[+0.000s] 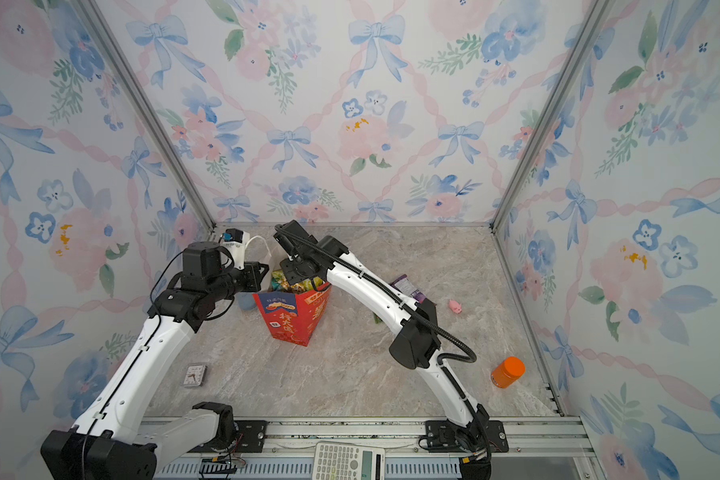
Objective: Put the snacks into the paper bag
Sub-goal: 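Open the right gripper and raise it out of the bag, then move the right gripper down onto the purple Fox's packet and grasp it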
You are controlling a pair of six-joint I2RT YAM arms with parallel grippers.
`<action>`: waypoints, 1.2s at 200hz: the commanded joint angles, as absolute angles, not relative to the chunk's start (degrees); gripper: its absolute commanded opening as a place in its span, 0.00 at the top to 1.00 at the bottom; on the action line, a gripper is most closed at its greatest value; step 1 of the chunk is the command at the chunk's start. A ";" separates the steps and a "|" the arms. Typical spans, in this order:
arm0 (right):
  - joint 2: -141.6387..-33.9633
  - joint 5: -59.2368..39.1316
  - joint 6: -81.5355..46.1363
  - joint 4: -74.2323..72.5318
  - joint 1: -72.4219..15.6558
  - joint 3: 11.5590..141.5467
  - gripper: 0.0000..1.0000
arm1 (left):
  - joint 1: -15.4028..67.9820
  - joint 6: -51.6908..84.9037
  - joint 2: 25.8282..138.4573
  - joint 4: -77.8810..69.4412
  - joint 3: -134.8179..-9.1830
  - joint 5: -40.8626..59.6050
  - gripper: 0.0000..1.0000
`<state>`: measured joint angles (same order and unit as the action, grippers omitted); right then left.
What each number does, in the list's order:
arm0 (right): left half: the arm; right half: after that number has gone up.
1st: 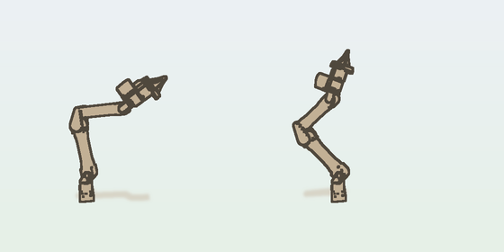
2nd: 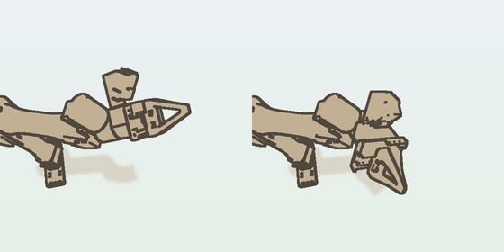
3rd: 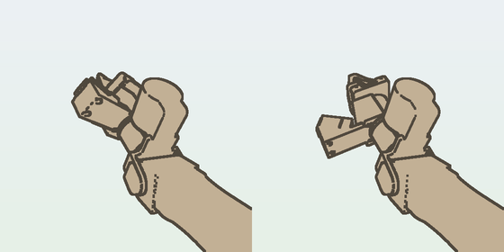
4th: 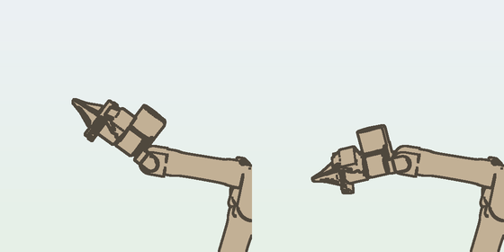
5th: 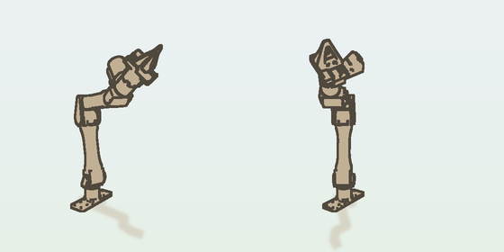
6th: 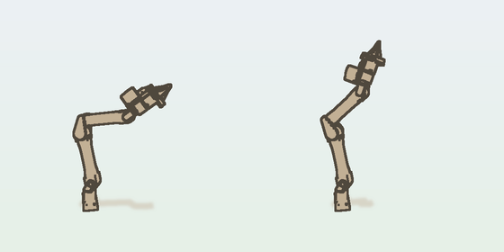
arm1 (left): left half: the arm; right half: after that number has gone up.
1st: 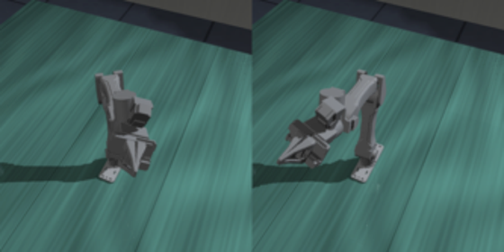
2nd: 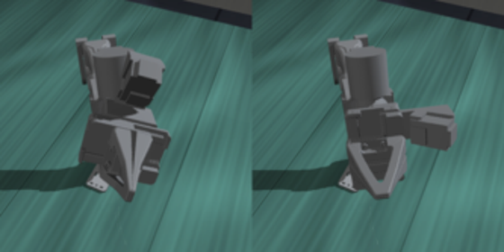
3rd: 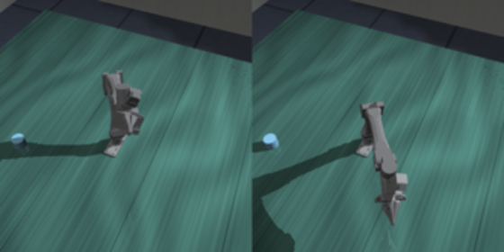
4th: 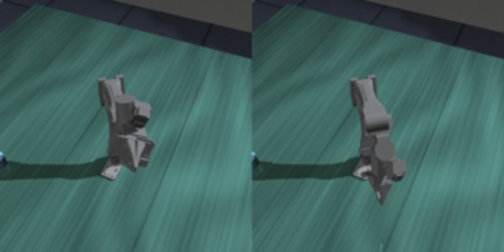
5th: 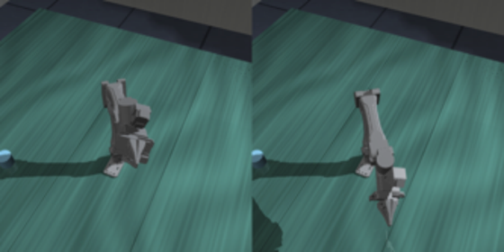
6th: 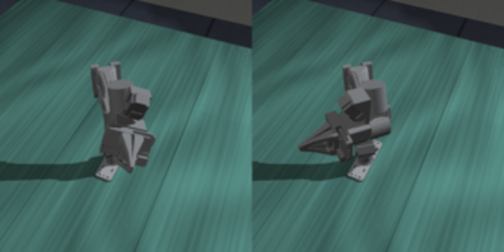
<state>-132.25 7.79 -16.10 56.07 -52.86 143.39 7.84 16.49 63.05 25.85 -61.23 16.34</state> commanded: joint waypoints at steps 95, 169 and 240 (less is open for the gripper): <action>-104.76 1.75 -17.26 42.97 -50.63 127.03 0.46 | 7.46 15.25 61.09 21.63 -62.47 17.53 1.00; -76.53 4.75 -32.03 33.48 -33.42 81.21 0.44 | 7.47 15.42 61.56 21.61 -62.46 17.68 1.00; -66.04 1.92 -42.86 26.86 -16.76 46.93 0.41 | 7.37 15.99 61.96 21.53 -62.90 18.39 1.00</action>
<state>-67.99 4.14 -38.17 31.86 -19.86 51.75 7.79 16.51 63.05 25.82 -61.23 16.43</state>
